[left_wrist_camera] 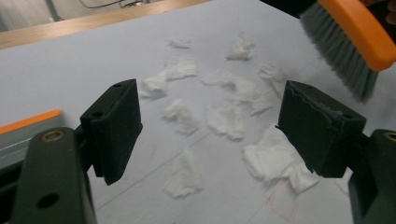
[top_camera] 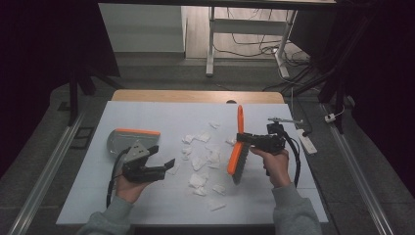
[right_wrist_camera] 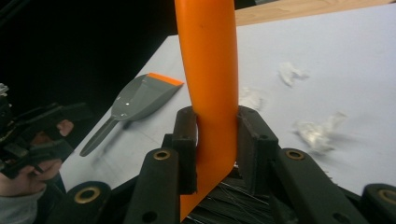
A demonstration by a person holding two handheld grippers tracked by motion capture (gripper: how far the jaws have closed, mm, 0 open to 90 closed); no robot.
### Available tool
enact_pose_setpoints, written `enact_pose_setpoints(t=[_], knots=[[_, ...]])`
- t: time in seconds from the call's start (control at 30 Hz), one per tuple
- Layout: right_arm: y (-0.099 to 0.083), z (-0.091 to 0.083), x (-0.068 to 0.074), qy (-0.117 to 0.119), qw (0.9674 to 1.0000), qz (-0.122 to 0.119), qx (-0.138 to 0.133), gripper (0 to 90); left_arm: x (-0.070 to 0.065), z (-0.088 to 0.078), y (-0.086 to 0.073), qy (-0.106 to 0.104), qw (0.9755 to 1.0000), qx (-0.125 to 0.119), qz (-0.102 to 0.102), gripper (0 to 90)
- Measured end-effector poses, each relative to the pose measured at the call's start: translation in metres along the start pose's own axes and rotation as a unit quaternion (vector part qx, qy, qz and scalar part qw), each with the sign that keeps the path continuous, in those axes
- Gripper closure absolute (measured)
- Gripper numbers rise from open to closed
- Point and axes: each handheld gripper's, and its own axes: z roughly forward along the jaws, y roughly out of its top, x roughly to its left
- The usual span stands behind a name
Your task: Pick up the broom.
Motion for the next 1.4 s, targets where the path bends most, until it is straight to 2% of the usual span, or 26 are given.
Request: enact_pose_setpoints(t=[0.03, 0.3, 0.43, 0.53, 0.63, 0.87, 1.17, 1.4], knots=[[-0.001, 0.003, 0.006, 0.001, 1.0000, -0.006, -0.003, 70.8, -0.002, 0.002, 0.001, -0.003, 1.0000, -0.001, 0.001, 21.9], [-0.005, 0.015, 0.022, 0.001, 0.9997, -0.017, -0.019, 70.8, -0.012, 0.008, 0.003, -0.012, 0.9998, 0.005, 0.018, 22.1], [-0.006, 0.021, 0.028, -0.007, 0.9994, -0.026, -0.023, 70.7, -0.022, 0.010, 0.003, -0.030, 0.9992, 0.007, 0.026, 22.1], [-0.008, 0.027, 0.032, 0.000, 0.9995, -0.025, -0.018, 70.7, -0.032, 0.010, 0.001, -0.036, 0.9985, 0.009, 0.039, 22.0], [-0.011, 0.032, 0.037, -0.003, 0.9992, -0.031, -0.023, 70.7, -0.038, 0.011, 0.000, -0.048, 0.9979, 0.009, 0.042, 22.0], [-0.013, 0.036, 0.039, 0.001, 0.9992, -0.029, -0.026, 70.7, -0.049, 0.014, 0.000, -0.064, 0.9964, 0.014, 0.053, 22.0], [-0.017, 0.040, 0.046, -0.002, 0.9987, -0.031, -0.042, 70.8, -0.056, 0.020, -0.001, -0.070, 0.9956, 0.020, 0.058, 21.9], [-0.020, 0.046, 0.052, -0.008, 0.9977, -0.023, -0.063, 70.8, -0.064, 0.026, -0.004, -0.075, 0.9945, 0.025, 0.069, 21.9]])
